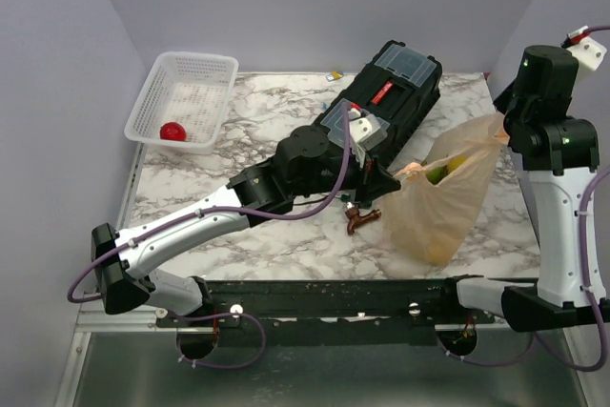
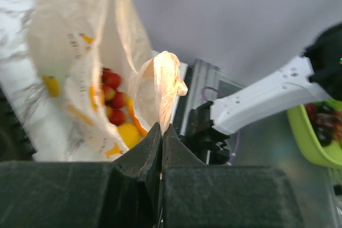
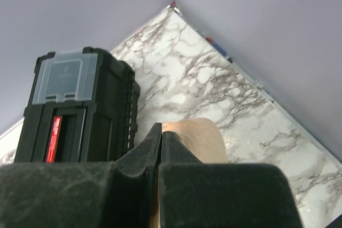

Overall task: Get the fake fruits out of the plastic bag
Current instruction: Adjust the plastic bag at the center of the board.

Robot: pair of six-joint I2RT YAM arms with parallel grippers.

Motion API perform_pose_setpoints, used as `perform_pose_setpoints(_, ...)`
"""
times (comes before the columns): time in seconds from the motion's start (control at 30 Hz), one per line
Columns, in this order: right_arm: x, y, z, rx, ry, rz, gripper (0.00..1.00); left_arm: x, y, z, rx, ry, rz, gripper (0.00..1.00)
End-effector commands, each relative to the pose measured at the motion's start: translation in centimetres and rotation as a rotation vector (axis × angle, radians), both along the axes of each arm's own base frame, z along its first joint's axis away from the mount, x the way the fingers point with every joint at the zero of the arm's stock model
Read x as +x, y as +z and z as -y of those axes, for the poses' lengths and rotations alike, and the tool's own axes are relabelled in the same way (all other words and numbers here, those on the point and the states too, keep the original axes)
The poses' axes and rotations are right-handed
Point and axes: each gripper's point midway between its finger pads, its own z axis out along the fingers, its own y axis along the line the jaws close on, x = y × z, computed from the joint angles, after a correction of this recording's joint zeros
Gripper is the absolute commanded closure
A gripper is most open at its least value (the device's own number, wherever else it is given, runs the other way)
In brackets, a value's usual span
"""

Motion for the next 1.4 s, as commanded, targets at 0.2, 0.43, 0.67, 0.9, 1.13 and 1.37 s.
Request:
perform_pose_setpoints(0.2, 0.2, -3.1, -1.9, 0.01, 0.129, -0.075, 0.91, -6.0, 2.6, 0.8, -0.08, -0.416, 0.146, 1.0)
perform_pose_setpoints(0.43, -2.6, -9.8, -6.6, 0.118, 0.401, -0.271, 0.41, -7.6, 0.5, 0.7, -0.066, -0.532, 0.141, 1.0)
perform_pose_setpoints(0.67, -6.8, -7.9, -6.8, 0.124, 0.439, -0.273, 0.16, -8.1, 0.2, 0.5, -0.072, -0.561, 0.145, 1.0)
perform_pose_setpoints(0.9, -10.0, -5.8, -9.0, 0.221, 0.542, -0.193, 0.08, -8.3, -0.2, 0.6, -0.068, -0.584, 0.132, 1.0)
perform_pose_setpoints(1.13, -12.0, -6.3, -10.7, 0.29, 0.616, -0.182, 0.07, -8.1, -0.4, 1.0, -0.061, -0.582, 0.112, 1.0)
perform_pose_setpoints(1.37, -11.7, -10.7, -12.2, 0.339, 0.691, -0.195, 0.07, -8.1, -0.3, 1.3, -0.06, -0.588, 0.09, 1.0)
